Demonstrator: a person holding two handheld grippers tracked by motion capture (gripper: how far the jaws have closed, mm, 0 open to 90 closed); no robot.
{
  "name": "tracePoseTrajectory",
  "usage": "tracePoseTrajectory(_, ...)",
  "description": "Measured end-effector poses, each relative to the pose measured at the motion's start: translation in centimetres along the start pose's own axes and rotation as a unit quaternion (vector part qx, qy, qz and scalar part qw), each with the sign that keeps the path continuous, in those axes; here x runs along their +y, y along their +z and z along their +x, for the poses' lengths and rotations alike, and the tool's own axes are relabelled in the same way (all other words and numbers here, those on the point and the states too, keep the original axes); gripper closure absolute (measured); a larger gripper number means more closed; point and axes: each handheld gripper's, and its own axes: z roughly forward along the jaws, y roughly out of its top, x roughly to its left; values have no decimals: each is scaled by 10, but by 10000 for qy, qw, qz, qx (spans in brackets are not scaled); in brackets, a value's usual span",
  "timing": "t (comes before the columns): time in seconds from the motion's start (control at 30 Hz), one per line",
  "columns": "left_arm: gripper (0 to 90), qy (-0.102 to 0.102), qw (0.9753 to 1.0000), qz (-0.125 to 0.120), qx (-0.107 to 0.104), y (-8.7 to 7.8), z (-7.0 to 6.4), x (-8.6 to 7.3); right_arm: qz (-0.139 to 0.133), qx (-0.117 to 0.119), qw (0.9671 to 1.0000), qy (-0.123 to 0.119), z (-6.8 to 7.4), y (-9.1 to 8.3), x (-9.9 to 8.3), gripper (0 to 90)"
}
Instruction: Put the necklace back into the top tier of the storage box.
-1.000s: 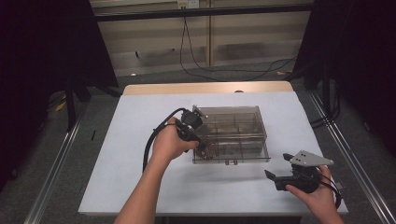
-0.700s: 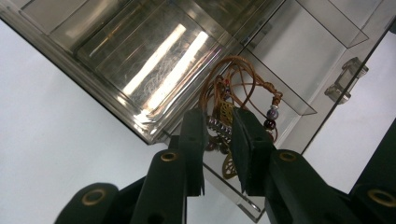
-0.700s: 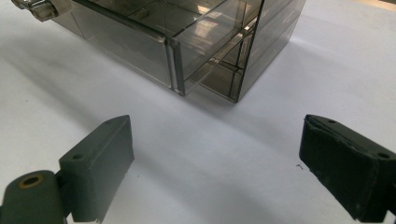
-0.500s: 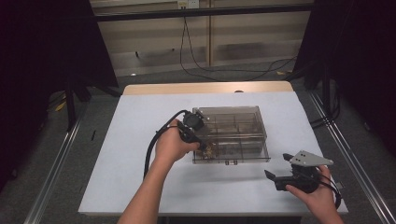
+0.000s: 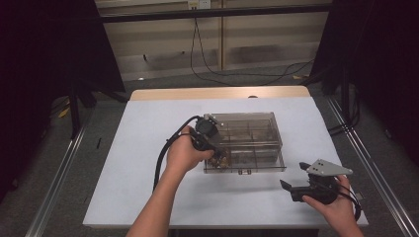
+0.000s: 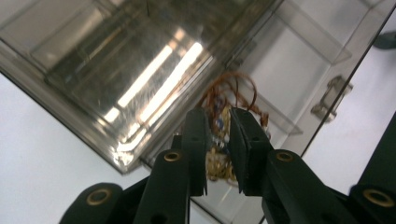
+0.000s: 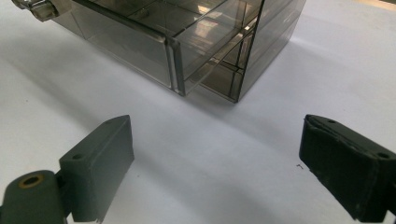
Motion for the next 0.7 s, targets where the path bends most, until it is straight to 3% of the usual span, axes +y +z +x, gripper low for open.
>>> tracePoseTrajectory(0.23,784,169,9996,-213,105,5,-5,7,0,4,10000,-1,0,0,0,98)
tracePoseTrajectory(0.53,876,205,9997,91,-28,18,-9,8,8,13,10000,2,0,0,0,98)
tracePoseTrajectory(0.7,883,210,9996,163,-67,23,-11,5,10,10,10000,-5,0,0,0,99)
